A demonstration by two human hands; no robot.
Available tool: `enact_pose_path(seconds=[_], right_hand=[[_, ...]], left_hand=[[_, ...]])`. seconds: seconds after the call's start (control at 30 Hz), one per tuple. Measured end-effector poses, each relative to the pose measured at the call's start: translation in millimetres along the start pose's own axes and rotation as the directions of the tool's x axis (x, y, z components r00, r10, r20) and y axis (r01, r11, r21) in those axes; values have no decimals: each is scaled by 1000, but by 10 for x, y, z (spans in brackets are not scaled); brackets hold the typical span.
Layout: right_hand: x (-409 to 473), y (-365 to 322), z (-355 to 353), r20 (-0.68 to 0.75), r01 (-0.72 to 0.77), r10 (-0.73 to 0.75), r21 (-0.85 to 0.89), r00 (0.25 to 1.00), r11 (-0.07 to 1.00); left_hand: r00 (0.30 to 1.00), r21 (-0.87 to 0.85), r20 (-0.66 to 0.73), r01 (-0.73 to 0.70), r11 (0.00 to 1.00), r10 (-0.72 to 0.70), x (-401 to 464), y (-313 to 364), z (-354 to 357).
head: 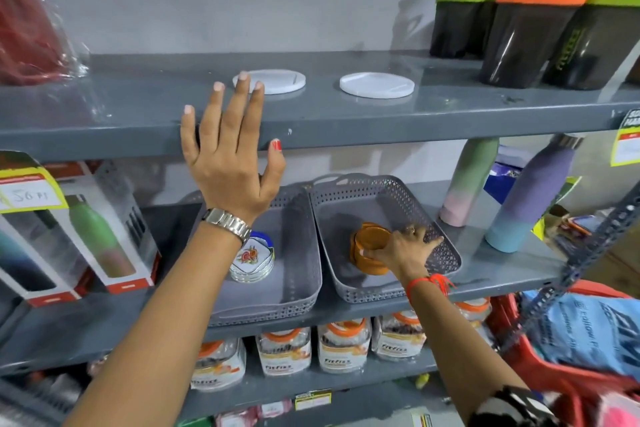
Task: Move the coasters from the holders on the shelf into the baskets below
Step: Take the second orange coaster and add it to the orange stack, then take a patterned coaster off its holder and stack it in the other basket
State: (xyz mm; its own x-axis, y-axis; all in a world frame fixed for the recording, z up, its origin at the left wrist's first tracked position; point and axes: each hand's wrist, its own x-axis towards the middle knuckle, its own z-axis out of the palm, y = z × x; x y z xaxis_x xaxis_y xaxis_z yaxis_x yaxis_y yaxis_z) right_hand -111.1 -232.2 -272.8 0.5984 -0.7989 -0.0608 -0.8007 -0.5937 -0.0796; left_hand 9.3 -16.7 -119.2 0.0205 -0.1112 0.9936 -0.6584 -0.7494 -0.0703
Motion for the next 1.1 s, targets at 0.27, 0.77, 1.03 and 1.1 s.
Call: enact_pose_path(seconds=[0.27, 0.77, 1.03, 1.1], right_hand=[[-66, -92, 18, -93, -11, 12, 10, 996, 1000], [-1030, -389, -1988, -980, 595, 190, 190, 64, 781], [-628, -458, -2780, -288, 188, -70, 407, 955, 894], [-586, -483, -2788, -209, 143, -63, 395, 976, 907]], left_hand=[[1000, 1, -19, 2, 1000, -2, 0, -7, 4], [998, -30, 59, 8, 1000, -6, 17, -5, -85], [979, -45, 202, -3, 999, 12, 64, -29, -216], [970, -59, 244, 19, 998, -4, 82, -11, -251]])
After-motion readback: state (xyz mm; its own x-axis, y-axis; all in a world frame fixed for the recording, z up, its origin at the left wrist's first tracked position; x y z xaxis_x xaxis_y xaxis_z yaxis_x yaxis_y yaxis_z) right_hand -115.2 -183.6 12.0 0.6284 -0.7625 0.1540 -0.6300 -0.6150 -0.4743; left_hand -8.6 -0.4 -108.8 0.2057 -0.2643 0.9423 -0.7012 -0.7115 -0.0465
